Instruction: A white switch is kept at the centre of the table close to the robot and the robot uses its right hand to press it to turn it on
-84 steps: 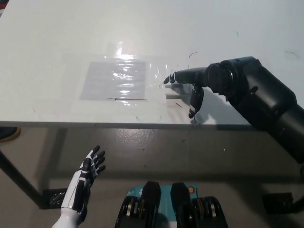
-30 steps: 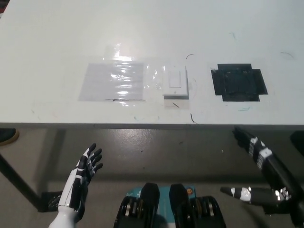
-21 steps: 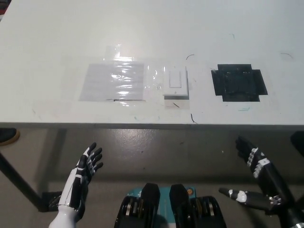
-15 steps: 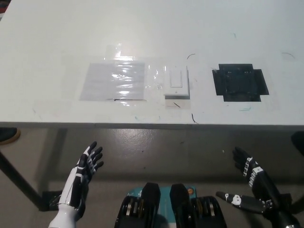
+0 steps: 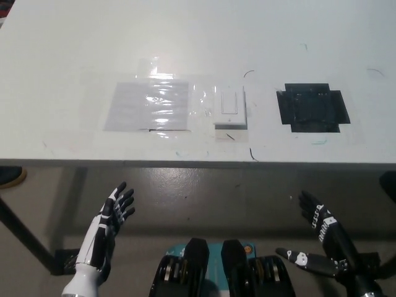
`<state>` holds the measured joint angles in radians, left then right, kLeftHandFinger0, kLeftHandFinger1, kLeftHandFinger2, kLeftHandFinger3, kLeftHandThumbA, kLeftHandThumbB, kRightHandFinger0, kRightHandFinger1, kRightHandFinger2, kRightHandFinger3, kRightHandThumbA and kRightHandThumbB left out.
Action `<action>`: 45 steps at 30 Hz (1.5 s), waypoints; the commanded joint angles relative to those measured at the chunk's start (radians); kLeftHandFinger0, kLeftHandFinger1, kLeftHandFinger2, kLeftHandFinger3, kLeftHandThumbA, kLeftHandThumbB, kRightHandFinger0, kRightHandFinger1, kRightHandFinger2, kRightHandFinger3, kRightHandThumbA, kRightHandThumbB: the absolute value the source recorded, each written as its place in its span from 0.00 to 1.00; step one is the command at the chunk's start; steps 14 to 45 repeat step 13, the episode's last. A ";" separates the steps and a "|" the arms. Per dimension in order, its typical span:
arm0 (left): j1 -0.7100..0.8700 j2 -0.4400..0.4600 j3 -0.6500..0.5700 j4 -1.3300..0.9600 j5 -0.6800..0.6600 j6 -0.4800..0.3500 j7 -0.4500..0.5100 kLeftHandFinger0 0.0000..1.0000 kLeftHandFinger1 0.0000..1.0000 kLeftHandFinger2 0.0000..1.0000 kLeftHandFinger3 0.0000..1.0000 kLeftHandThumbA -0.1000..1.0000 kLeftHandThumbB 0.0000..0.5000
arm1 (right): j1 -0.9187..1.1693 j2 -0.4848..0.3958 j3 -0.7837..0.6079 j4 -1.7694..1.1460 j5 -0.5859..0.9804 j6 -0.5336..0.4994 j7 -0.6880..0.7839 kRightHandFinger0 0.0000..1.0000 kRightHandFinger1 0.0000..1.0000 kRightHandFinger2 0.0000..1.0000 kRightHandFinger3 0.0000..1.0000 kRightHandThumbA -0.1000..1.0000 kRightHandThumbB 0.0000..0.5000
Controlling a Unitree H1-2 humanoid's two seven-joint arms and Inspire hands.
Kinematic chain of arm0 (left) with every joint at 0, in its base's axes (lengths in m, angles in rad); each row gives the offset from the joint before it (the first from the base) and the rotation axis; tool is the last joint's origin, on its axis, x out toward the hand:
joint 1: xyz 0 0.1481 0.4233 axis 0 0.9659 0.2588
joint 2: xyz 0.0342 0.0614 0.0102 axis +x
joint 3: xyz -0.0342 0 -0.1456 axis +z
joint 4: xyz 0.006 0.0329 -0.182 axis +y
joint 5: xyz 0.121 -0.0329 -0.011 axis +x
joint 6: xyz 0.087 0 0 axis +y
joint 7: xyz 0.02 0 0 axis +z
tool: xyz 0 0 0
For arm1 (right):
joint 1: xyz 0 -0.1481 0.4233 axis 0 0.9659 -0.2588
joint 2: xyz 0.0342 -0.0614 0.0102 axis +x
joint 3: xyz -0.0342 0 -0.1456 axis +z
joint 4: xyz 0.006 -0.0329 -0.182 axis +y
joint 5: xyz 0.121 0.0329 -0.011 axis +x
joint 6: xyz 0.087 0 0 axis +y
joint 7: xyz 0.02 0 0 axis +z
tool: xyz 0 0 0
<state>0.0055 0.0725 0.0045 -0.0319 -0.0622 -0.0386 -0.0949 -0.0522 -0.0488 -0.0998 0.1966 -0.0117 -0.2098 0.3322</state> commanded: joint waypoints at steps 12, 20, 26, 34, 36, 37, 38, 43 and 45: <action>0.013 -0.004 -0.008 -0.026 -0.005 -0.017 -0.007 1.00 1.00 1.00 1.00 1.00 0.13 | 0.027 0.011 0.011 -0.051 0.070 -0.114 -0.056 1.00 1.00 1.00 1.00 1.00 0.18; 0.013 -0.004 -0.008 -0.023 -0.011 -0.022 -0.010 1.00 1.00 1.00 1.00 1.00 0.13 | 0.029 0.016 0.010 -0.053 0.075 -0.118 -0.060 1.00 1.00 1.00 1.00 1.00 0.19; 0.013 -0.004 -0.008 -0.023 -0.011 -0.022 -0.010 1.00 1.00 1.00 1.00 1.00 0.13 | 0.029 0.016 0.010 -0.053 0.075 -0.118 -0.060 1.00 1.00 1.00 1.00 1.00 0.19; 0.013 -0.004 -0.008 -0.023 -0.011 -0.022 -0.010 1.00 1.00 1.00 1.00 1.00 0.13 | 0.029 0.016 0.010 -0.053 0.075 -0.118 -0.060 1.00 1.00 1.00 1.00 1.00 0.19; 0.013 -0.004 -0.008 -0.023 -0.011 -0.022 -0.010 1.00 1.00 1.00 1.00 1.00 0.13 | 0.029 0.016 0.010 -0.053 0.075 -0.118 -0.060 1.00 1.00 1.00 1.00 1.00 0.19; 0.013 -0.004 -0.008 -0.023 -0.011 -0.022 -0.010 1.00 1.00 1.00 1.00 1.00 0.13 | 0.029 0.016 0.010 -0.053 0.075 -0.118 -0.060 1.00 1.00 1.00 1.00 1.00 0.19; 0.013 -0.004 -0.008 -0.023 -0.011 -0.022 -0.010 1.00 1.00 1.00 1.00 1.00 0.13 | 0.029 0.016 0.010 -0.053 0.075 -0.118 -0.060 1.00 1.00 1.00 1.00 1.00 0.19; 0.013 -0.004 -0.008 -0.023 -0.011 -0.022 -0.010 1.00 1.00 1.00 1.00 1.00 0.13 | 0.029 0.016 0.010 -0.053 0.075 -0.118 -0.060 1.00 1.00 1.00 1.00 1.00 0.19; 0.013 -0.004 -0.008 -0.023 -0.011 -0.022 -0.010 1.00 1.00 1.00 1.00 1.00 0.13 | 0.029 0.016 0.010 -0.053 0.075 -0.118 -0.060 1.00 1.00 1.00 1.00 1.00 0.19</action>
